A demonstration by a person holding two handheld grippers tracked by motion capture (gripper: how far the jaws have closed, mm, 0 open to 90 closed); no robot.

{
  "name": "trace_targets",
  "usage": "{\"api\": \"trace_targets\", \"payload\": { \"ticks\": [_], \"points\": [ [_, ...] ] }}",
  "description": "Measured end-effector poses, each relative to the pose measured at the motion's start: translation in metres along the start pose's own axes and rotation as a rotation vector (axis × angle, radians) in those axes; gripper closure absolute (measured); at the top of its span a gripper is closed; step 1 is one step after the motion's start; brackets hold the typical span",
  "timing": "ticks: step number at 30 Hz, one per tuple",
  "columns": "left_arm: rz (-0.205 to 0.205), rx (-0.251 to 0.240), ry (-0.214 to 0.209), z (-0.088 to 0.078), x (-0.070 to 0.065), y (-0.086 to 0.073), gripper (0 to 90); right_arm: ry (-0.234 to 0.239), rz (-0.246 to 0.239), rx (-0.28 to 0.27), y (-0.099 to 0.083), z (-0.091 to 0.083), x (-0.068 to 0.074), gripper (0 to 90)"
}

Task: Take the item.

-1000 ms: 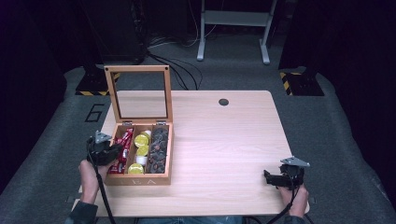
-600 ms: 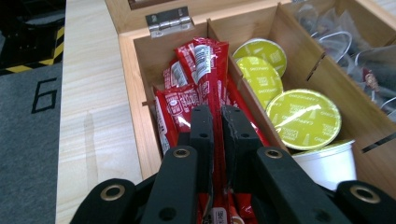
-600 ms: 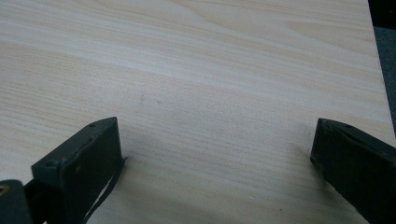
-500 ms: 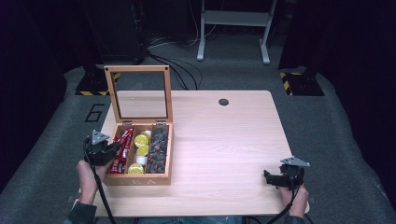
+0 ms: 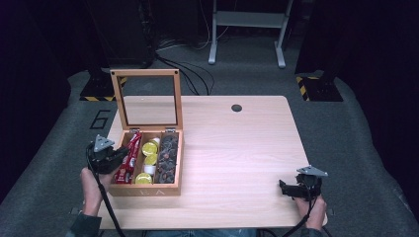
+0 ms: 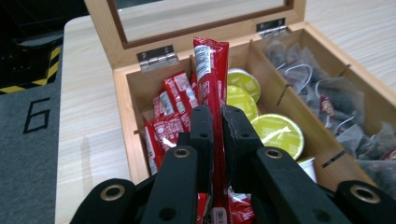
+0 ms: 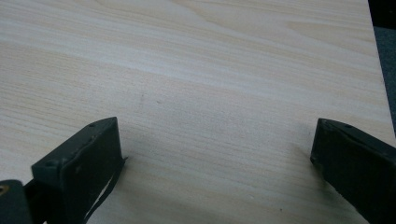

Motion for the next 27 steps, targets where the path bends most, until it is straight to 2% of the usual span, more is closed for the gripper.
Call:
{"api": "trace_targets", "payload": {
  "ticks": [11,27],
  "points": [
    [0.019,-0.032,-0.022,-0.004,-0.008,0.010,83.1,0.000,0.000,0.000,0.000,0.000,0.000,1.1],
    [0.071,-0.059,-0.073,0.000,-0.035,0.027,83.1,0.002,-0.001,0.000,0.000,0.000,0.000,1.5]
  ]
}}
Point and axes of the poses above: each handheld gripper's, and its own axes: z roughly forward along the jaws, y roughly out of its top, x roughly to its left, the point moved 3 cm from there along z, roughly forward along the jaws, and after that the axes turned 1 degree about -x, right-handed, at the moved point
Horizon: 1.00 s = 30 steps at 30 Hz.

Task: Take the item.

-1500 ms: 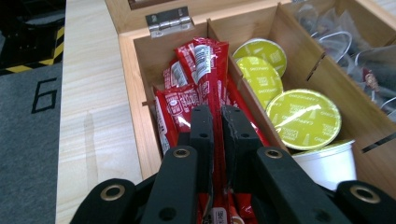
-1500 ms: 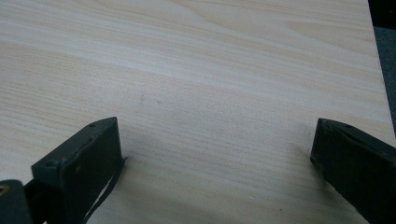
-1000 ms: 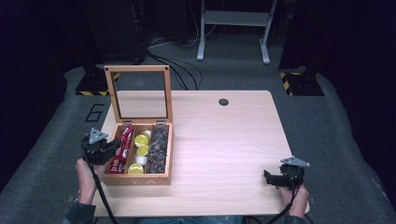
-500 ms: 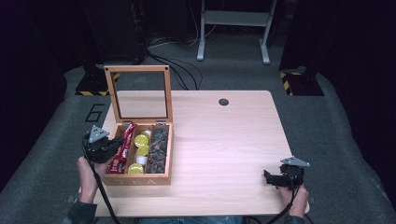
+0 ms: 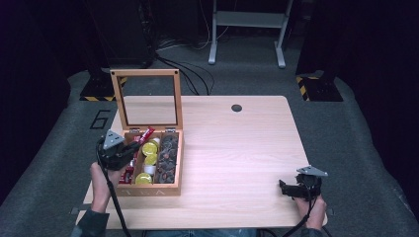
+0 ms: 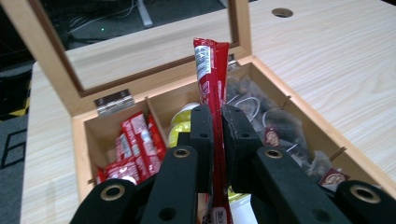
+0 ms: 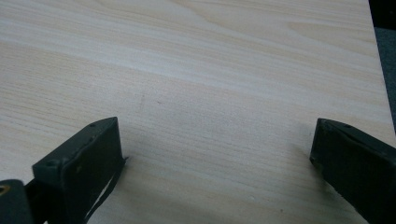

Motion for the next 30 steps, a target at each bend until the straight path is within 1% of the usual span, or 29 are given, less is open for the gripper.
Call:
{"api": "trace_targets", "payload": {
  "ticks": [10,13,17,19,24,26,27,30],
  "points": [
    [0.030,-0.002,-0.043,0.010,-0.018,0.009,83.1,0.001,0.001,-0.001,0.000,0.000,0.000,1.5],
    [0.036,-0.005,-0.049,0.012,-0.021,0.010,83.1,0.002,0.001,-0.001,0.000,0.000,0.000,1.7],
    [0.055,0.000,-0.069,0.019,-0.028,0.013,83.1,0.001,0.001,-0.003,0.000,0.000,0.000,1.8],
    [0.057,0.000,-0.073,0.020,-0.030,0.013,83.1,0.001,0.002,-0.003,0.000,0.000,0.000,1.8],
    [0.068,0.004,-0.093,0.026,-0.037,0.015,83.1,0.001,0.001,-0.004,0.000,0.000,0.000,1.8],
    [0.079,0.009,-0.104,0.028,-0.040,0.016,83.1,0.001,0.001,-0.004,0.000,0.000,0.000,1.8],
    [0.081,0.009,-0.102,0.029,-0.041,0.017,83.1,0.000,0.002,-0.003,0.000,0.000,0.000,1.9],
    [0.085,0.006,-0.114,0.032,-0.046,0.018,83.1,0.000,0.001,-0.003,0.000,0.000,0.000,1.9]
  ]
}}
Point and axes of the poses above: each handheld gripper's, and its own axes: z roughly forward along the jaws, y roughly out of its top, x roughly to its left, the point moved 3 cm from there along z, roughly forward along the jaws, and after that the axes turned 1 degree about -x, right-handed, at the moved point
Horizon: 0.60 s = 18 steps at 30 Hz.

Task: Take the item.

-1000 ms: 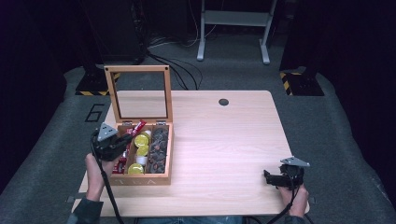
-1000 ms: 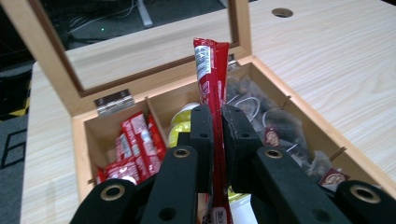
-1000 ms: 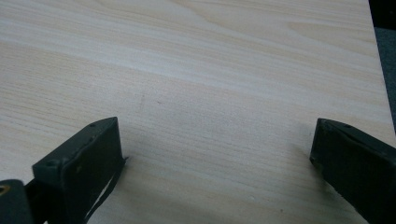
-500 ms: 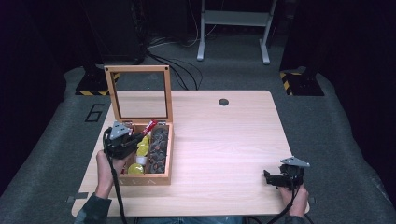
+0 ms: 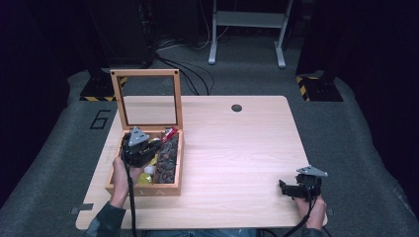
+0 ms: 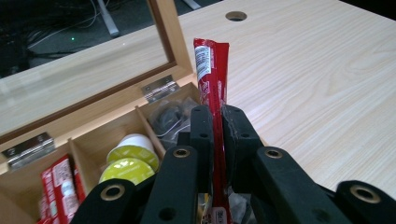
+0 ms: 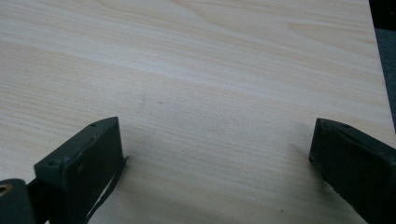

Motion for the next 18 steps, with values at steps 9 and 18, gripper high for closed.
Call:
{"api": "trace_targets", "payload": {
  "ticks": [9,18],
  "points": [
    [0.039,0.000,-0.037,0.012,-0.015,0.007,83.1,0.000,0.000,0.000,0.000,0.000,0.000,2.0],
    [0.058,0.004,-0.072,0.027,-0.032,0.014,83.1,0.000,-0.001,-0.002,0.000,0.000,0.000,2.2]
  ]
}}
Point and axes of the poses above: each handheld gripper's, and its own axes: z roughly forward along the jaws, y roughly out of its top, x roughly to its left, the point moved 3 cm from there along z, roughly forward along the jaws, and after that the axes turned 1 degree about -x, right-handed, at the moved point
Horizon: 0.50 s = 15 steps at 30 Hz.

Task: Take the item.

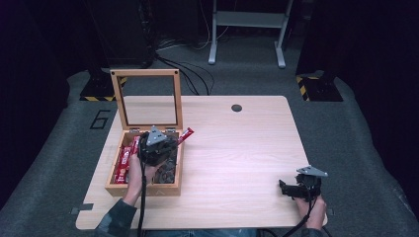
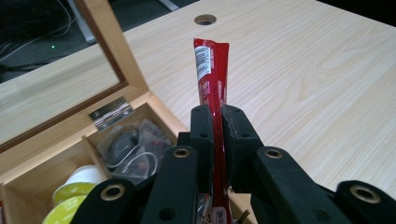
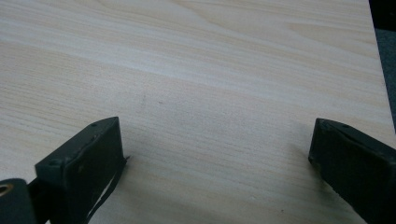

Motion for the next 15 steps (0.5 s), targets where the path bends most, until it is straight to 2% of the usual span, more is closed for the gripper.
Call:
{"api": "trace_targets", "payload": {
  "ticks": [8,15],
  "points": [
    [0.016,0.009,-0.027,0.016,-0.013,0.005,83.1,0.000,0.000,-0.001,0.000,0.000,0.000,2.3],
    [0.010,0.015,-0.042,0.027,-0.020,0.007,83.1,0.000,0.000,-0.001,0.000,0.000,0.000,2.4]
  ]
}}
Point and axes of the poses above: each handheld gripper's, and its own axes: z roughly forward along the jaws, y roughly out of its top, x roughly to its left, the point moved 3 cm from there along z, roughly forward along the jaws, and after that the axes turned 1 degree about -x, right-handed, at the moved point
